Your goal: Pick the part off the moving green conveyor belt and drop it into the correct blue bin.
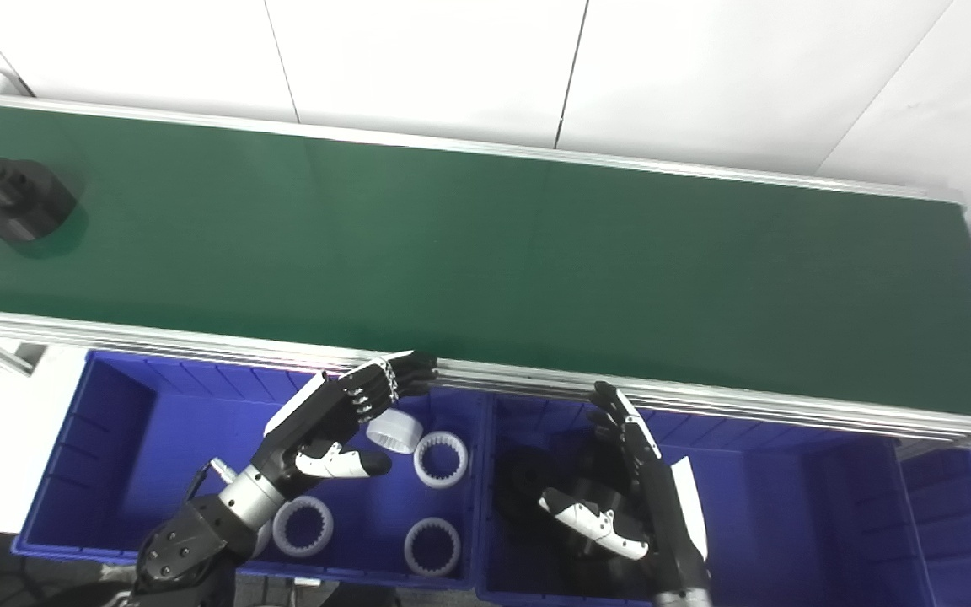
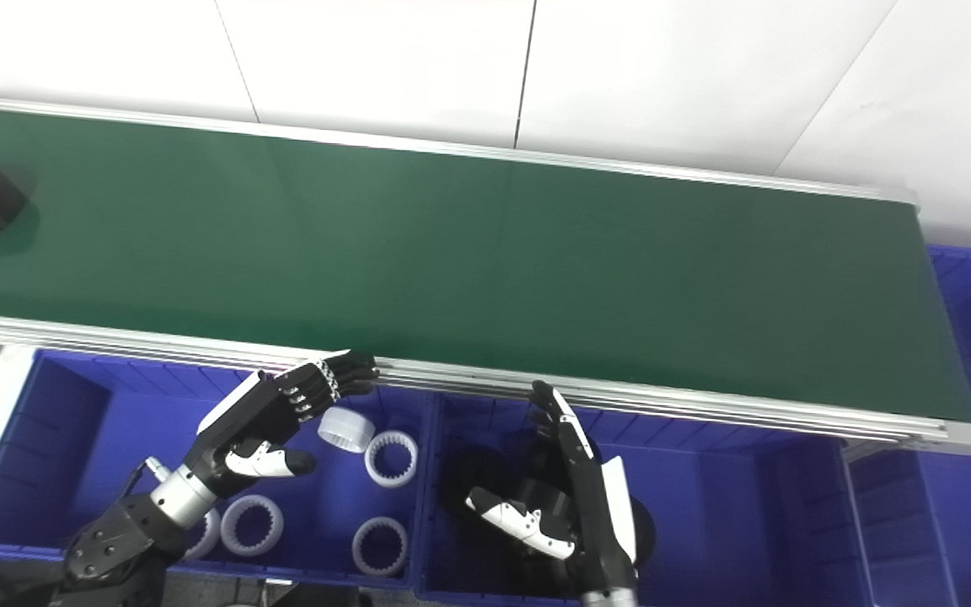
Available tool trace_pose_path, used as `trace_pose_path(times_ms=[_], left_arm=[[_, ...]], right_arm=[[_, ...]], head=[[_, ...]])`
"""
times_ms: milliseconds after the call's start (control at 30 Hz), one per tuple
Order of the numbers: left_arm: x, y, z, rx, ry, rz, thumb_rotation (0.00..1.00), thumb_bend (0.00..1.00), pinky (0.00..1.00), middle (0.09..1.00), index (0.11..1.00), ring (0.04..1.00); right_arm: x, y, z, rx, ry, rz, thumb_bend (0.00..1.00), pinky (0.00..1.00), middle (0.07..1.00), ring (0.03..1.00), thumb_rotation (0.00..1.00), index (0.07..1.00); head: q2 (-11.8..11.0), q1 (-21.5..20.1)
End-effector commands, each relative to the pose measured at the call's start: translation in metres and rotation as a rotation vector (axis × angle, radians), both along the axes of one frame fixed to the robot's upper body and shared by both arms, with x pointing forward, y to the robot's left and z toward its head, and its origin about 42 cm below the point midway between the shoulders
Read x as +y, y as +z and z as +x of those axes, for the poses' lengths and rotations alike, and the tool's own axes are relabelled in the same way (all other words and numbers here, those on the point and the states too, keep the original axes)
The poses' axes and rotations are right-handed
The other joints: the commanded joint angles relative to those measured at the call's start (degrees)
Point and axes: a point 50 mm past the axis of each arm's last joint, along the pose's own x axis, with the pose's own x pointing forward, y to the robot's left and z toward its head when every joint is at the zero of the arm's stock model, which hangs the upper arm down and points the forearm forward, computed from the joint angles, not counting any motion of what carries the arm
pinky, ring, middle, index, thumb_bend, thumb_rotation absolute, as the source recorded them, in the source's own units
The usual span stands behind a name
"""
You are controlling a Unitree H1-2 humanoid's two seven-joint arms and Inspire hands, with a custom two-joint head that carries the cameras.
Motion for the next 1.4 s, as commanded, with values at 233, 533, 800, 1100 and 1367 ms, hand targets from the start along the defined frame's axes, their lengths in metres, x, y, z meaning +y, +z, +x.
trace_pose_path(times_ms=[233, 533, 800, 1100, 1367], left_arm=[[-0.003, 0.008, 0.003, -0.064, -0.005, -0.019, 0.41, 0.76, 0.87, 0.888, 0.836, 0.890], [-0.004, 0.012, 0.001, -0.078, -0.001, 0.011, 0.44, 0.75, 0.88, 0.893, 0.847, 0.894], [-0.014, 0.026, -0.022, -0.115, 0.024, 0.146, 0.55, 0.72, 0.95, 0.950, 0.934, 0.951], [-0.032, 0.038, -0.059, -0.150, 0.058, 0.258, 0.57, 0.76, 0.97, 0.995, 0.981, 0.984], [-0.043, 0.034, -0.074, -0.150, 0.144, 0.288, 0.56, 0.75, 0.95, 0.973, 0.963, 0.967]], right_arm=[[0.000, 0.012, 0.000, -0.071, -0.002, 0.016, 0.83, 0.82, 0.875, 0.847, 0.47, 0.905], [0.000, 0.014, -0.003, -0.066, -0.003, 0.018, 0.83, 0.82, 0.877, 0.851, 0.47, 0.906], [-0.003, 0.014, -0.005, -0.065, 0.004, 0.020, 0.83, 0.83, 0.877, 0.855, 0.46, 0.906], [-0.006, 0.019, -0.010, -0.060, 0.021, -0.016, 0.82, 0.83, 0.876, 0.863, 0.44, 0.910], [-0.014, 0.015, -0.014, -0.054, 0.024, -0.032, 0.82, 0.82, 0.868, 0.854, 0.44, 0.908]], head=[[0.1, 0.4], [0.0, 0.4], [0.2, 1.0], [0.0, 2.7], [-3.5, 10.5]])
